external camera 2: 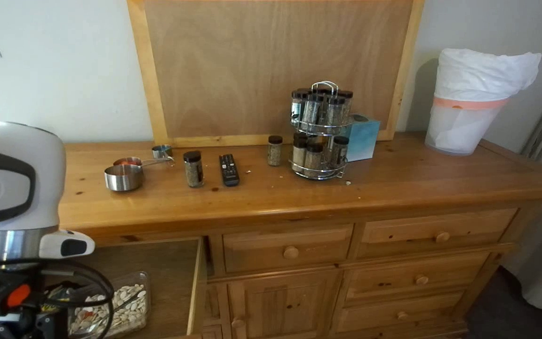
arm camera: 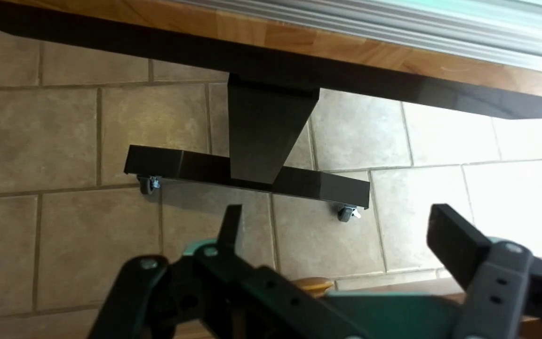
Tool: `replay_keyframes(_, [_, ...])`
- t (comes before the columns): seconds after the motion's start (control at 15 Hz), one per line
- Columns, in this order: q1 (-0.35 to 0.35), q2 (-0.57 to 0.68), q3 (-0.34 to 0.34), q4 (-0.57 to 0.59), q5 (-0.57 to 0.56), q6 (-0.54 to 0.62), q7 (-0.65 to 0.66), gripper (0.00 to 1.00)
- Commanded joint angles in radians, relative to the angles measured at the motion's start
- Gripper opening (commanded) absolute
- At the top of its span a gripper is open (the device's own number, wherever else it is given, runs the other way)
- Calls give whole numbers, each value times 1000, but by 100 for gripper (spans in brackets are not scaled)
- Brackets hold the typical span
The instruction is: Close the top drawer of the cabinet
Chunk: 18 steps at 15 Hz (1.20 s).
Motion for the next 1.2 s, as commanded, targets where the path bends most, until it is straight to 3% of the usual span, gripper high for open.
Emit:
replay_keyframes(0.0, [-16,102,5,2,26,110,12,100])
replay_keyframes(0.6, [-20,319,1,2,-11,393,53,100])
replay_keyframes(0.93, [14,391,-35,3,-62,613,67,100])
replay_keyframes(1.13, [-29,421,2,3,-48,715,39,100])
